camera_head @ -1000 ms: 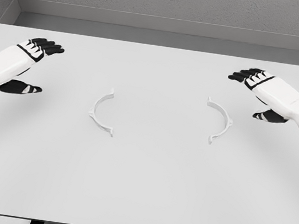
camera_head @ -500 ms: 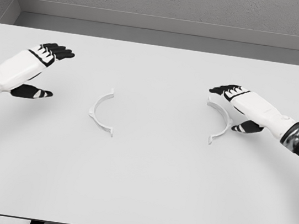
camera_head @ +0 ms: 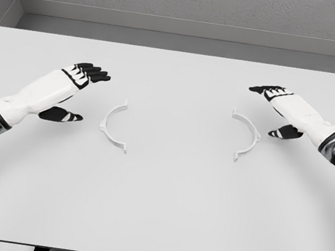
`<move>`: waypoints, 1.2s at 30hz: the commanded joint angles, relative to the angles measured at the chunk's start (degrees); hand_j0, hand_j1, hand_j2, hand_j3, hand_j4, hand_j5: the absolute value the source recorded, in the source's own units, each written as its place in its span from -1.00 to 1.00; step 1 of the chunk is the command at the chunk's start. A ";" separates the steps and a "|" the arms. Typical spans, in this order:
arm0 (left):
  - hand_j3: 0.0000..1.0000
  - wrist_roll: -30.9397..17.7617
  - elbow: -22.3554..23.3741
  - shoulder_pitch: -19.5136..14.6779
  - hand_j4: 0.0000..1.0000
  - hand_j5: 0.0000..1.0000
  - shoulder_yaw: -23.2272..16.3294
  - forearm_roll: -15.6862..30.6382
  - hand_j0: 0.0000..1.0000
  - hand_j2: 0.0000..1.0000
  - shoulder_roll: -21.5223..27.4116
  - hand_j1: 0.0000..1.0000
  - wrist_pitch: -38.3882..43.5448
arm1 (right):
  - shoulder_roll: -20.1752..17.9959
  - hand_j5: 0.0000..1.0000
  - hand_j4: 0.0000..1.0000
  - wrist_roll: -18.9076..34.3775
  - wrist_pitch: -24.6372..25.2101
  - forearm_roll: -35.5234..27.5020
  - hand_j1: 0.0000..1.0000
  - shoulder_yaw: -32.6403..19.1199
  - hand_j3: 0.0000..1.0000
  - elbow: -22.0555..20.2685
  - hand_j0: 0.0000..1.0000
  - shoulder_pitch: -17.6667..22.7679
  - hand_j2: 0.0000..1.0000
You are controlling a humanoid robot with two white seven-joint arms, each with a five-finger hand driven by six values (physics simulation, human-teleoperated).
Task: Assemble PVC drainage pipe clamps
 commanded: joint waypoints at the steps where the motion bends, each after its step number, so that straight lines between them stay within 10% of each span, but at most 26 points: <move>1: 1.00 0.06 0.10 0.00 1.00 1.00 -0.14 -0.34 1.00 1.00 -0.91 1.00 0.00 | 0.02 1.00 1.00 -0.79 0.36 0.38 1.00 0.21 1.00 1.04 1.00 0.00 1.00; 36: 1.00 0.06 11.43 -4.57 1.00 1.00 -4.71 -1.75 1.00 1.00 -6.19 1.00 0.00 | 2.13 1.00 1.00 -0.61 1.50 0.91 1.00 4.34 1.00 -1.16 1.00 -0.79 1.00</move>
